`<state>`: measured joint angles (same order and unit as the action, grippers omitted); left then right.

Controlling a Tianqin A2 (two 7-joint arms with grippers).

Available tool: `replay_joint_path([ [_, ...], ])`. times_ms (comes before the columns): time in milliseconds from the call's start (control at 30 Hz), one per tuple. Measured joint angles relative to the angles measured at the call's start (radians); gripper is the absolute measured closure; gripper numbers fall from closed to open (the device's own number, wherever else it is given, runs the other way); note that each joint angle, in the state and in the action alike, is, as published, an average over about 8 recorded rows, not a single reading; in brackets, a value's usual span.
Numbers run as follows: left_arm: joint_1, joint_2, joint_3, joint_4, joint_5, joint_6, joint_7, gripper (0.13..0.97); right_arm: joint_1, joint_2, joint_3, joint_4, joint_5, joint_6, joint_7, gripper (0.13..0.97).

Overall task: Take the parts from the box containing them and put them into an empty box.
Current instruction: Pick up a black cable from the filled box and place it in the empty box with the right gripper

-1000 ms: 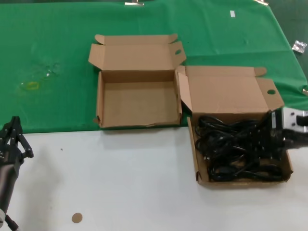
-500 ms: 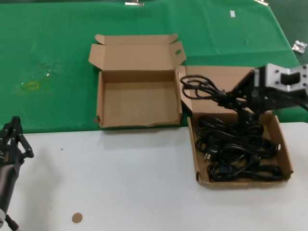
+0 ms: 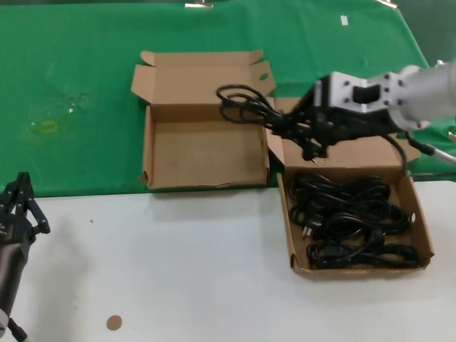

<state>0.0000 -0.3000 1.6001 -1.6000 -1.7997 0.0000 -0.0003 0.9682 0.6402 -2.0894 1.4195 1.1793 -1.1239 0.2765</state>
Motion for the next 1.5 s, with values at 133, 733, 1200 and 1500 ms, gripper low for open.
replay_joint_path([
  [133,0.000,0.000,0.000,0.000,0.000,0.000,0.000,0.945,0.026,-0.049,-0.016,-0.012,-0.030,0.007,0.020,0.934],
  [733,0.000,0.000,0.000,0.000,0.000,0.000,0.000,0.945,0.079,-0.221,-0.065,-0.103,-0.125,0.069,0.053,0.934],
  [1200,0.000,0.000,0.000,0.000,0.000,0.000,0.000,0.945,0.078,-0.295,-0.079,-0.231,-0.146,0.139,-0.008,0.934],
  [1500,0.000,0.000,0.000,0.000,0.000,0.000,0.000,0.945,0.086,-0.313,-0.086,-0.288,-0.146,0.154,-0.044,0.934],
])
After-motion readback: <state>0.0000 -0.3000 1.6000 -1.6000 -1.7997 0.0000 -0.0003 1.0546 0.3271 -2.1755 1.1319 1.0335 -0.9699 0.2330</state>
